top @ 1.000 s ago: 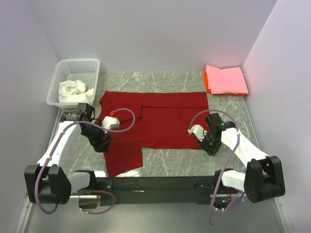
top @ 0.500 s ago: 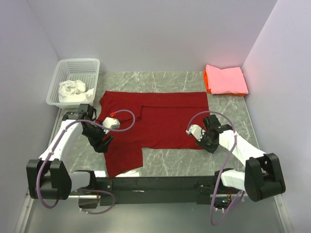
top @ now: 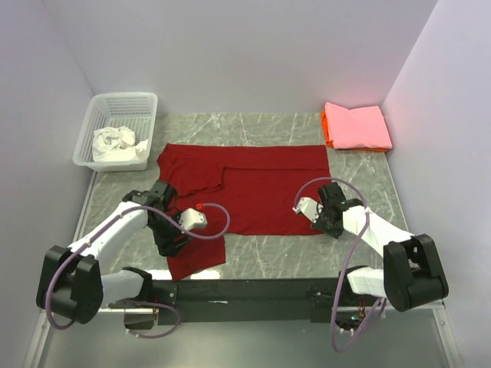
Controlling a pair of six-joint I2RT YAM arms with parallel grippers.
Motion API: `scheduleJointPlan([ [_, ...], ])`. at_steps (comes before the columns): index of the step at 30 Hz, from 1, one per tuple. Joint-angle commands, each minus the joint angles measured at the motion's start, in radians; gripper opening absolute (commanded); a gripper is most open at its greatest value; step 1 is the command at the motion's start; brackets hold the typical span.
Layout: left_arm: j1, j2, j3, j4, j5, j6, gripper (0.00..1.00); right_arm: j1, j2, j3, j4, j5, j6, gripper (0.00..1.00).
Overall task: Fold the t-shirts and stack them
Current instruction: Fold the tshirt
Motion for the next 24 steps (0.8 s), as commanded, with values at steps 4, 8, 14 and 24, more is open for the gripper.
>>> scheduleJointPlan([
  [4, -0.069, 0.047, -0.017, 0.074, -0.095, -0.023, 0.59, -0.003, 0.037, -0.026, 0.048, -0.008, 0.002, 0.00],
  [8, -0.101, 0.065, -0.007, 0.060, -0.092, -0.020, 0.59, -0.006, 0.039, -0.014, 0.037, -0.012, -0.001, 0.00],
  [14, -0.154, 0.114, 0.006, 0.034, -0.101, -0.037, 0.60, -0.013, 0.047, 0.014, 0.016, -0.024, -0.001, 0.00],
  [24, -0.186, 0.237, 0.034, 0.081, -0.213, -0.163, 0.42, -0.033, 0.074, 0.066, -0.024, -0.054, 0.002, 0.00],
])
